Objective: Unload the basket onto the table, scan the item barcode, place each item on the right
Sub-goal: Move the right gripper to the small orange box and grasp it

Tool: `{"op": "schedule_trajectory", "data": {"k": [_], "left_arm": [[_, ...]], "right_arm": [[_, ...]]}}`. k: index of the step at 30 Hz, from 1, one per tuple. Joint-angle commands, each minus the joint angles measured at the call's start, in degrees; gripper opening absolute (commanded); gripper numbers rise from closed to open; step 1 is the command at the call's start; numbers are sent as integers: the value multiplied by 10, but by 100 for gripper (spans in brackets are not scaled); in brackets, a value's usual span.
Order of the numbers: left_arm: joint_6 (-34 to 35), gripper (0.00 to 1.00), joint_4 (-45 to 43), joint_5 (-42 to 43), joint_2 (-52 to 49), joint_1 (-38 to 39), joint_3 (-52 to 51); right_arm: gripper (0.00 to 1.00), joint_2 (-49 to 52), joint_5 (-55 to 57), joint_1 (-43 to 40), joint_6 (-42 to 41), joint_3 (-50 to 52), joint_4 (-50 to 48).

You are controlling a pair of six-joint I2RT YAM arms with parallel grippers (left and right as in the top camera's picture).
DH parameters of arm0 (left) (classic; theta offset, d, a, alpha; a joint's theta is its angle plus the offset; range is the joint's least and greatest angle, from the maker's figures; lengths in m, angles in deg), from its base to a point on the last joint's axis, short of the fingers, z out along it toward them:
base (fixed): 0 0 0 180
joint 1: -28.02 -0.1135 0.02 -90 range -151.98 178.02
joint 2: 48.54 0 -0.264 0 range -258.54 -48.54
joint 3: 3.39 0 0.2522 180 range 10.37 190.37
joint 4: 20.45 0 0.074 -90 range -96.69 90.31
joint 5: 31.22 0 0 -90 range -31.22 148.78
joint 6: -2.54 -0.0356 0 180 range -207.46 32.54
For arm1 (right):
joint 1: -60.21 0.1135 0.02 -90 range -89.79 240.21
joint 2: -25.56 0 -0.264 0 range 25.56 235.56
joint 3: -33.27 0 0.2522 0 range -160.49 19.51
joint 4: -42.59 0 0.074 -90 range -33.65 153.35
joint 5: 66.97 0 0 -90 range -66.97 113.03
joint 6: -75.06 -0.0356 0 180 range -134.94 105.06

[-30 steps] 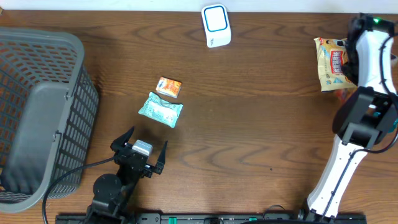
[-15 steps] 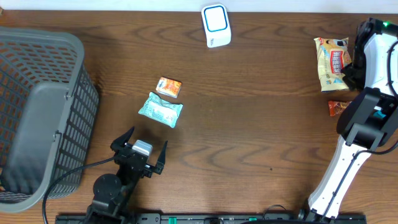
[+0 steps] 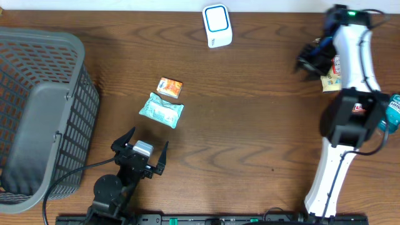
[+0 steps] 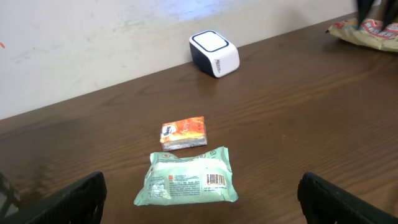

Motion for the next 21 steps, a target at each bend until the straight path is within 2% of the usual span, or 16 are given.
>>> {"op": "schedule_trajectory", "data": {"k": [1,7,10,17,21], "left_arm": [[7,98,14,3,1,2,-9],[7,98,14,3,1,2,-9],[8,98,14,3,1,2,-9],[7,98,14,3,1,2,-9],[7,98,14,3,1,2,-9]], "right_arm": [[45,-18,-82,61,31,3,-14],[63,-18,-76,173,29,9,-100],[66,-18,-76,222,11,21,-153],[66,-18,-76,311,-160,84,-289],[61,-18,-78,343,-275,122,-364]]}}
